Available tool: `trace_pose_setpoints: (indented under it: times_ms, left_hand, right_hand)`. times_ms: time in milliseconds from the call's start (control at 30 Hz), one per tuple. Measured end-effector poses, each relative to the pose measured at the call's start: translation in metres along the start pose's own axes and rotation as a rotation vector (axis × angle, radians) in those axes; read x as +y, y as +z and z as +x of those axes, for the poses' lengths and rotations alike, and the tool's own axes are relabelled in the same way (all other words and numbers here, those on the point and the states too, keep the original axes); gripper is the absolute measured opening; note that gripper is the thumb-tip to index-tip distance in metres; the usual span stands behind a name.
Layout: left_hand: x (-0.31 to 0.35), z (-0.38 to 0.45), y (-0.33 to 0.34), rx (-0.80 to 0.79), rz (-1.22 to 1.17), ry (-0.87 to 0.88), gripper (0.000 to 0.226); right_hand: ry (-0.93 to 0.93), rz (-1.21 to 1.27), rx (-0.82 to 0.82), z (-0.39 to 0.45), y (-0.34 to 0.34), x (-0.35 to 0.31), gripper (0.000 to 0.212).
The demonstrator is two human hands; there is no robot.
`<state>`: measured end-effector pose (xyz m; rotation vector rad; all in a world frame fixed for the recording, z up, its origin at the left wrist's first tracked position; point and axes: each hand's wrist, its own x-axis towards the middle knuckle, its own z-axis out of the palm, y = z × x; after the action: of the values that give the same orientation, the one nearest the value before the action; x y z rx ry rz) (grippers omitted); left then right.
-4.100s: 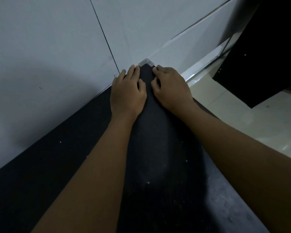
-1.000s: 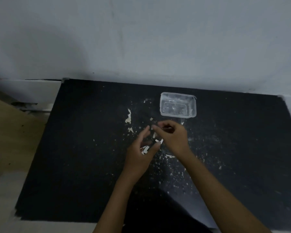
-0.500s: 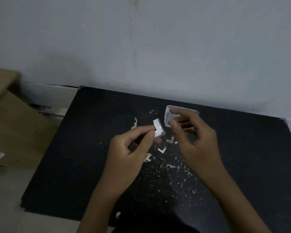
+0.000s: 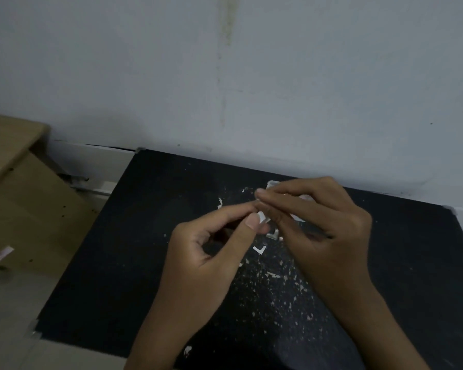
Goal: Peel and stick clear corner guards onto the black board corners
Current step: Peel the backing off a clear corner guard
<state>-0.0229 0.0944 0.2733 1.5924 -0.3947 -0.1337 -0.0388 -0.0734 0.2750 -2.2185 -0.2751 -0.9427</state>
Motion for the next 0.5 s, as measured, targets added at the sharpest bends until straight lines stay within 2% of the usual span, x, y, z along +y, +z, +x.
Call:
trace_pose_setpoints:
  times_ms: [200,300,367,500]
  left_hand:
    - [0.009,-0.009,0.004,0.022,-0.048,-0.004,0.024]
    - [0.013,-0.013,0.008,0.047,-0.056,-0.022,0.04]
    - [0.013,-0.014,0.008,0.092,-0.044,-0.007,0.046]
    - [0.011,-0.014,0.004,0.137,-0.014,0.028,0.035]
  right_hand:
    - [0.035,0.002,0.091,-0.004,0.001,-0.01,0.017]
    - [0.075,0.043,0.09,-0.006,0.002,-0.013,0.014]
    - [0.131,0.156,0.058,-0.005,0.003,-0.016,0.011]
    - [0.29,0.44,-0.048,-0.005,0.001,-0.02,0.019]
